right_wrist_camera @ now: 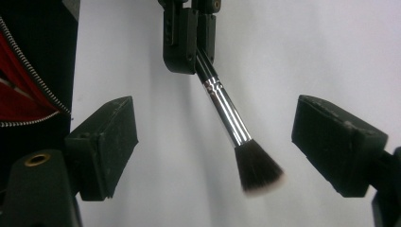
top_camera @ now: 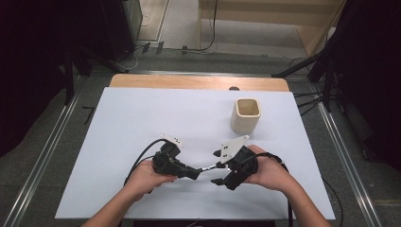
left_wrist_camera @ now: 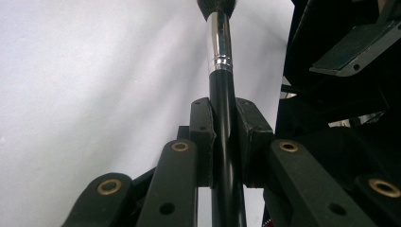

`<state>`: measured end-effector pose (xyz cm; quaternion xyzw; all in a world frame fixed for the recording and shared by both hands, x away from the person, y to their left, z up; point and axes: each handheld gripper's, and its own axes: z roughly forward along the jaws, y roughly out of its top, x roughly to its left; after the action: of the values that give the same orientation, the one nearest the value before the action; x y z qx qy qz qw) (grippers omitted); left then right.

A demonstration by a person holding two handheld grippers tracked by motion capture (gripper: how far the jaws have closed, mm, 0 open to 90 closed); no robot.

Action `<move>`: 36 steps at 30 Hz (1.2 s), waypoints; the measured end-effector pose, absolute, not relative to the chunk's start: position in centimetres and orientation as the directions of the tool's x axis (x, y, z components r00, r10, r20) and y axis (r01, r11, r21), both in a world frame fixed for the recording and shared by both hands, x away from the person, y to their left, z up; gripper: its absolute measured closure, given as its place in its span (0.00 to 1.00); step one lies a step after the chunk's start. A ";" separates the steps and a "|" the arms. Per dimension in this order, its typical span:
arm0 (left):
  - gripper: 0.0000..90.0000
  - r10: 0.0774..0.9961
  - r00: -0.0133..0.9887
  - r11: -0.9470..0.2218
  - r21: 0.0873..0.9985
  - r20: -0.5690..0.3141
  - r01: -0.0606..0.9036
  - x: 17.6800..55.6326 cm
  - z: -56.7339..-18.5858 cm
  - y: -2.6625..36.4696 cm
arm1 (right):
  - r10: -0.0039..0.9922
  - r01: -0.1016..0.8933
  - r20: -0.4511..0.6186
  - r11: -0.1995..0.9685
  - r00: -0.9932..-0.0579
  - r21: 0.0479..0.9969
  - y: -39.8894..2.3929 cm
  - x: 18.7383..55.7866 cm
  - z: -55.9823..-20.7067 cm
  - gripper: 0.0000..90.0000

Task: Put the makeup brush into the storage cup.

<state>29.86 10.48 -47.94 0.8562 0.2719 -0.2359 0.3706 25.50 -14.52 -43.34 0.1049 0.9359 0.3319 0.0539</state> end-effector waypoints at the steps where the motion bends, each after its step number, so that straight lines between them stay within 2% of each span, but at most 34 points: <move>1: 0.88 0.295 0.739 -0.570 0.509 -0.606 0.645 29.8 -48.0 10.6 | 0.240 0.171 -0.024 0.756 -0.971 0.632 -14.6 25.4 -43.4 0.16; 10: 0.88 0.322 0.722 -0.517 0.526 -0.612 0.676 30.0 -48.0 11.4 | 0.324 0.248 0.003 0.717 -0.946 0.652 -15.3 24.9 -43.7 0.16; 18: 0.88 0.354 0.726 -0.462 0.565 -0.590 0.684 29.8 -47.5 12.0 | 0.422 0.342 0.062 0.630 -0.904 0.697 -16.4 24.4 -43.6 0.16; 19: 0.88 0.381 0.726 -0.437 0.580 -0.573 0.687 29.7 -47.5 12.0 | 0.447 0.361 0.065 0.619 -0.892 0.697 -16.5 24.3 -43.6 0.16; 27: 0.88 0.408 0.720 -0.379 0.613 -0.561 0.693 29.3 -47.5 11.7 | 0.517 0.415 0.097 0.544 -0.850 0.729 -16.9 23.6 -43.3 0.16; 36: 0.88 0.403 0.680 -0.263 0.635 -0.612 0.727 28.0 -47.8 11.9 | 0.592 0.476 0.122 0.492 -0.797 0.729 -17.4 22.6 -43.5 0.16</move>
<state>28.03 11.91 -47.84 0.7770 0.3634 -0.1666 0.4863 22.57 -17.37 -43.45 0.3103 0.8605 0.3974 0.0727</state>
